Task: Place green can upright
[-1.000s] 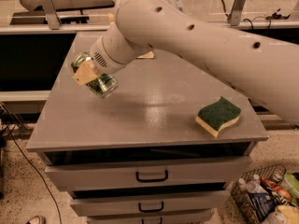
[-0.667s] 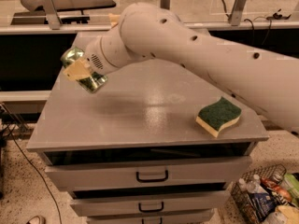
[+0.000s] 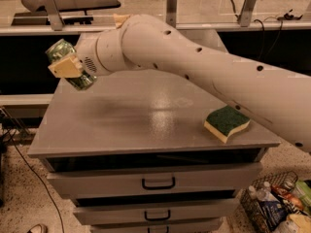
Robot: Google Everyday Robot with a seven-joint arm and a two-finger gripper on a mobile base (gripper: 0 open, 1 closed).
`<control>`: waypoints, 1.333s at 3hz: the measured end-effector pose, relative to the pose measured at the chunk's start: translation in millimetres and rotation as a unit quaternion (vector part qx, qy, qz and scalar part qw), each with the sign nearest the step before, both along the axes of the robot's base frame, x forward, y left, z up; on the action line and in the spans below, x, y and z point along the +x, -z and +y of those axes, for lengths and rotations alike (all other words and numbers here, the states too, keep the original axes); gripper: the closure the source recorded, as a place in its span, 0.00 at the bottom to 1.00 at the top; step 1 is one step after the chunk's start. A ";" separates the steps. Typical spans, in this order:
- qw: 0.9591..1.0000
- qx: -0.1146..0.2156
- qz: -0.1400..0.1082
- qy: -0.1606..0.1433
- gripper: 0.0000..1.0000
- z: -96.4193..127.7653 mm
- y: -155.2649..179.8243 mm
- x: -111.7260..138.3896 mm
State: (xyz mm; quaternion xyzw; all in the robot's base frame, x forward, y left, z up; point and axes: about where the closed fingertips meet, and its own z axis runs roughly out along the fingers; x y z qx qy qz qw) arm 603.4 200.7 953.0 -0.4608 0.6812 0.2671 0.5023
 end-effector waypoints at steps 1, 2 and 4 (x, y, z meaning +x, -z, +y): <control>1.000 -0.008 0.012 0.004 1.00 -4.0 4.3 0.3; 1.000 0.004 0.001 0.002 1.00 3.3 1.9 -1.1; 0.998 0.053 -0.046 -0.006 1.00 34.1 10.8 10.1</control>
Offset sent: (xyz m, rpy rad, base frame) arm -0.0012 0.0119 0.0014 0.0477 -0.0318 -0.0018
